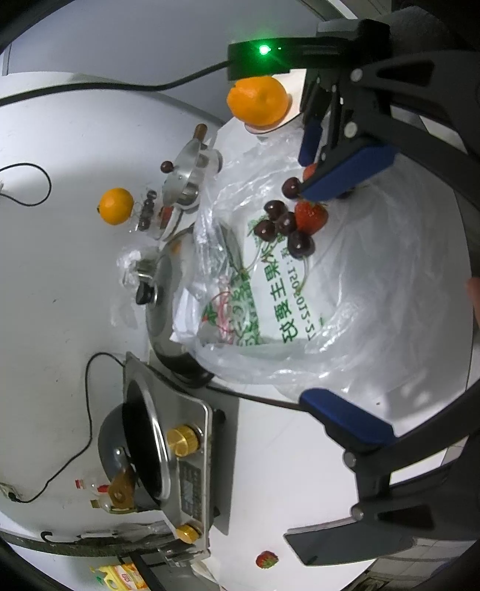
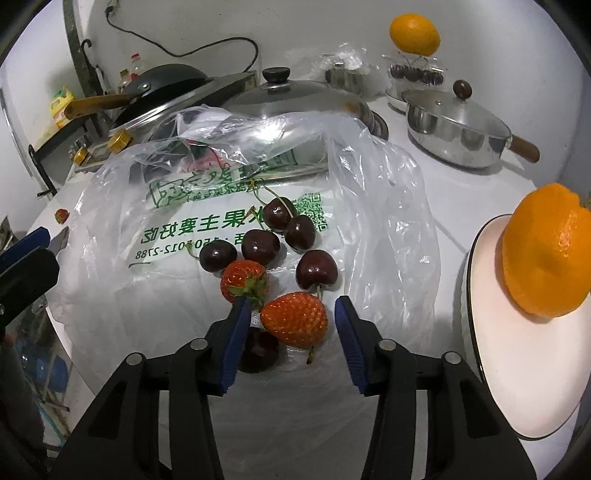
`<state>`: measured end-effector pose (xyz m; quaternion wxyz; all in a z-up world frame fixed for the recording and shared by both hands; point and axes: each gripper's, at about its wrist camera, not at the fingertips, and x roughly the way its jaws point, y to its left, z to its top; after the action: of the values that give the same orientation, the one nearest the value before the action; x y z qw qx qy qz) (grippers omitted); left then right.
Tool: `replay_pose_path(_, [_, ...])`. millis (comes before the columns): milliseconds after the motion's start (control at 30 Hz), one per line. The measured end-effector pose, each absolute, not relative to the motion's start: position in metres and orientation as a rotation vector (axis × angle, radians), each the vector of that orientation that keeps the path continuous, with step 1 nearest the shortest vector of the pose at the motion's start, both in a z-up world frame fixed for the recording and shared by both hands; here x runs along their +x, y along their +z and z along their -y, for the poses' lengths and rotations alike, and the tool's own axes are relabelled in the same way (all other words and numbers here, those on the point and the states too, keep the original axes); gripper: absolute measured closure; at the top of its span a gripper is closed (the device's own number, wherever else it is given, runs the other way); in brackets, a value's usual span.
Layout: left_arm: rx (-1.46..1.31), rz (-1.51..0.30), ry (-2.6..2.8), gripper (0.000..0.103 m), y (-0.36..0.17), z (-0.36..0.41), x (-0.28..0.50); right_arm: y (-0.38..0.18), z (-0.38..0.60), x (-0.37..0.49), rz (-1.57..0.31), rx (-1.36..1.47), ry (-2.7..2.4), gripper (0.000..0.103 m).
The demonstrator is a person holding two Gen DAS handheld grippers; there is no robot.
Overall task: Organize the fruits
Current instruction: 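Open the right gripper and move it to a strawberry in the bag, then grasp the strawberry with the right gripper while the left gripper grasps a dark cherry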
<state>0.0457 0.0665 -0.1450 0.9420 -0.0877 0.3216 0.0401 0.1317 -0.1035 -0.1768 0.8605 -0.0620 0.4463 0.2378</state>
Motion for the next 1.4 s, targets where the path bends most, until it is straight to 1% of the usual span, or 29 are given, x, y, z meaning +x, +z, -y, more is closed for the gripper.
replay_pose_path(67, [-0.178,-0.656,0.083,0.001,-0.145,-0.067,0.046,-0.178,0.106,0.134,-0.949,-0.109,0.501,0.06])
replay_pose_path(300, [-0.171,-0.655,0.087,0.001,-0.143,-0.066,0.045,-0.181,0.108,0.138,-0.965,-0.075,0.511,0.061])
replay_pose_path(367, [-0.169,-0.655,0.087,0.001,-0.143,-0.065,0.044,-0.181,0.108,0.138,-0.962,-0.07,0.516,0.063])
replay_pose_path(567, [-0.153,-0.657,0.084,0.001,-0.141,-0.06,0.045,-0.173,0.115,0.134,-0.931,-0.048,0.531,0.063])
replay_pose_path(933, [-0.11,-0.683,0.047,0.001,-0.141,-0.031,0.053,-0.136,0.141,0.124,-0.829,-0.017,0.549,0.063])
replay_pose_path(1333, [-0.099,-0.783,-0.034,0.002,-0.166,0.005,0.084,-0.118,0.174,0.123,-0.756,-0.007,0.527,0.064])
replay_pose_path(1367, [-0.098,-0.795,-0.041,0.003,-0.169,0.007,0.088,-0.119,0.176,0.123,-0.756,-0.006,0.527,0.064])
replay_pose_path(1400, [-0.096,-0.809,-0.047,0.009,-0.173,0.01,0.091,-0.119,0.178,0.122,-0.756,-0.004,0.527,0.064])
